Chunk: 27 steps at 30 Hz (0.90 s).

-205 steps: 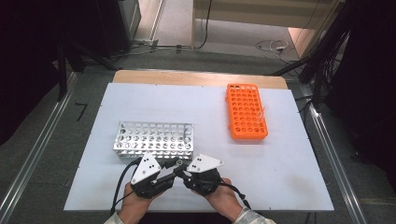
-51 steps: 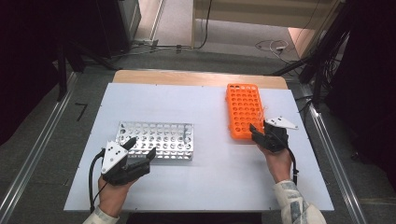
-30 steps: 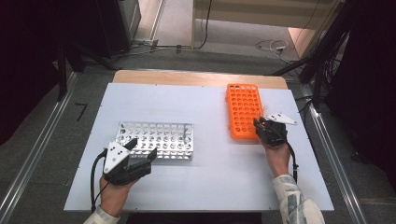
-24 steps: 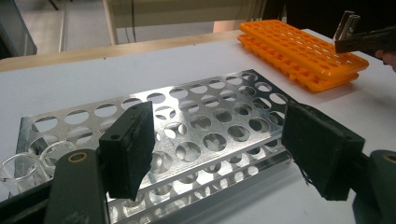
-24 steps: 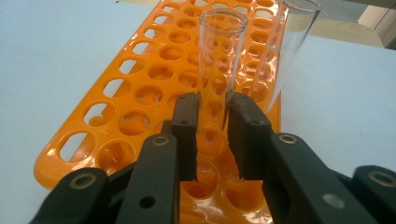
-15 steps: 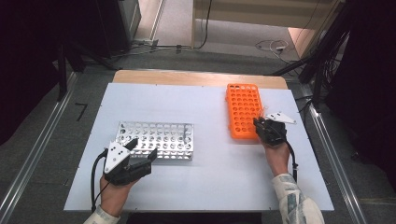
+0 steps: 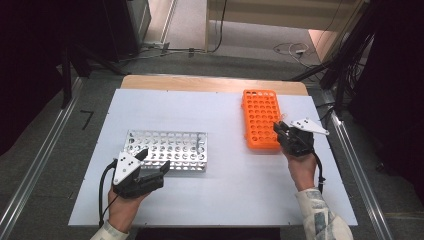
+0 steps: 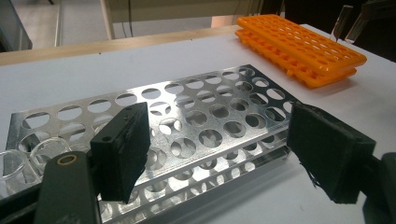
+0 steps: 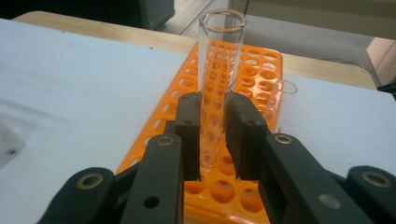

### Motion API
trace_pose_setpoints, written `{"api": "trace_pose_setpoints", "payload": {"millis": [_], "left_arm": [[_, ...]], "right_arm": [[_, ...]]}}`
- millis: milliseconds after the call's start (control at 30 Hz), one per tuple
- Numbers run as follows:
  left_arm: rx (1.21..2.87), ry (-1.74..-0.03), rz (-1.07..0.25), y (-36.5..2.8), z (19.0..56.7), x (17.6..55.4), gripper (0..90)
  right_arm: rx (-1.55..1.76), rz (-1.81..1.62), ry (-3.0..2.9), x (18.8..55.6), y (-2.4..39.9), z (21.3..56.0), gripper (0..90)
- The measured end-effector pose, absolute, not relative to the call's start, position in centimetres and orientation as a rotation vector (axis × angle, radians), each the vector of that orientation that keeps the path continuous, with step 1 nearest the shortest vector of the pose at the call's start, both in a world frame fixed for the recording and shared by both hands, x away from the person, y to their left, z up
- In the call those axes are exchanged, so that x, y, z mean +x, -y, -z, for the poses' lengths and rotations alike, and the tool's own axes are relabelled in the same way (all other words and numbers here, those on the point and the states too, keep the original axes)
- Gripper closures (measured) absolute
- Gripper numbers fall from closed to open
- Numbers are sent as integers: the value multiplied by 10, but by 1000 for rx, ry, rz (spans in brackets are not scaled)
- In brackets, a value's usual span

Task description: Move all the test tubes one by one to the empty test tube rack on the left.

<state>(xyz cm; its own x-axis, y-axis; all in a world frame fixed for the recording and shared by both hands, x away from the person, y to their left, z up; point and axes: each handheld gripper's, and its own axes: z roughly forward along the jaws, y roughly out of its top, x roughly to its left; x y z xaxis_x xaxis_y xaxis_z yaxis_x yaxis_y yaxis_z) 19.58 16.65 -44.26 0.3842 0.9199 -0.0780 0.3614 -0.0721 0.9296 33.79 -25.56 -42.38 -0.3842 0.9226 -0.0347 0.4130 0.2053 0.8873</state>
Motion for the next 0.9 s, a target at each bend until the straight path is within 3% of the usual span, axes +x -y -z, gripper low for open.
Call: {"api": "trace_pose_setpoints", "payload": {"millis": [900], "left_arm": [[1646, -1128, -675, -161, 441, 192, 209]], "right_arm": [[914, -1279, -2339, 256, 157, 434, 735]]}}
